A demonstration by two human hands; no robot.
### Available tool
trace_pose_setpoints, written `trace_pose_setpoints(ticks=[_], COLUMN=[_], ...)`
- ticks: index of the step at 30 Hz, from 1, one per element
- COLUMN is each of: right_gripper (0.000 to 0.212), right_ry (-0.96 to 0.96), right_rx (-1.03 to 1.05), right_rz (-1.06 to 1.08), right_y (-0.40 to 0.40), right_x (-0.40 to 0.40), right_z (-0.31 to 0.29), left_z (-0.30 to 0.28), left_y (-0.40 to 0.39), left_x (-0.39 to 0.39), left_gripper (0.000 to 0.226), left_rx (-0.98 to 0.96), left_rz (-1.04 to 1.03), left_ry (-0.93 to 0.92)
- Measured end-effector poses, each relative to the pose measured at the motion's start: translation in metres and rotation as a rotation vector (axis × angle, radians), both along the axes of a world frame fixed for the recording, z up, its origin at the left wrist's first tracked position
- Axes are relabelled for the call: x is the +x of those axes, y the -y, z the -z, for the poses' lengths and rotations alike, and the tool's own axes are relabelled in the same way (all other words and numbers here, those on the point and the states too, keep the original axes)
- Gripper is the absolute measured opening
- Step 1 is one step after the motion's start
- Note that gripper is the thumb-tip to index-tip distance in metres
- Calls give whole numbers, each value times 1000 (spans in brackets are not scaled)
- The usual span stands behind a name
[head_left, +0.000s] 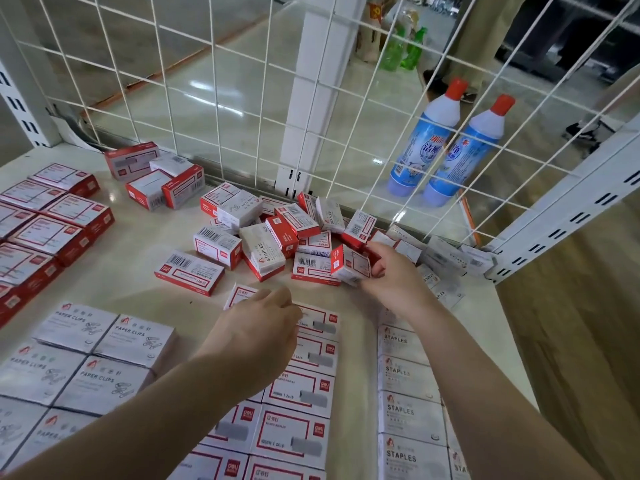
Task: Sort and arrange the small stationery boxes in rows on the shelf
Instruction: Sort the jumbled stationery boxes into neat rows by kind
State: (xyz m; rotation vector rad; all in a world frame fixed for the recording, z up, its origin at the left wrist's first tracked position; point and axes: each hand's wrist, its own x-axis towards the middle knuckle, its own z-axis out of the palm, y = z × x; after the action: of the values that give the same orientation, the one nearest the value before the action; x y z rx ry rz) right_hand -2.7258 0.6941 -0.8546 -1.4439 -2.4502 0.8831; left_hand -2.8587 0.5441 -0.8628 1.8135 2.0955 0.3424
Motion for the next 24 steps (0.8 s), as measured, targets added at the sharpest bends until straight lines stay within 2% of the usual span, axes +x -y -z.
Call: trace_pose_setpoints(ticks=[4, 6, 13, 19, 24], right_gripper=[15, 10, 34, 36, 39], right_ry=[20, -6, -104, -150, -191], right_rx=[28, 43, 40, 67, 38], right_rz=[9, 30, 58, 11, -20], right_y=[0, 1, 29, 73, 93], right_x=[6, 10, 25, 31, 27], right_z=[9, 11, -5, -21, -28], left_z=[0, 0, -1, -7, -15], left_y=[0, -1, 11, 18, 16], left_x=[1, 1, -8, -6, 0], left_gripper=[33, 33, 37, 38, 39], left_rx=[1, 5, 31, 50, 44], left_rz=[-16, -27, -69, -279, -243], left_ry=[9, 21, 49, 324, 456])
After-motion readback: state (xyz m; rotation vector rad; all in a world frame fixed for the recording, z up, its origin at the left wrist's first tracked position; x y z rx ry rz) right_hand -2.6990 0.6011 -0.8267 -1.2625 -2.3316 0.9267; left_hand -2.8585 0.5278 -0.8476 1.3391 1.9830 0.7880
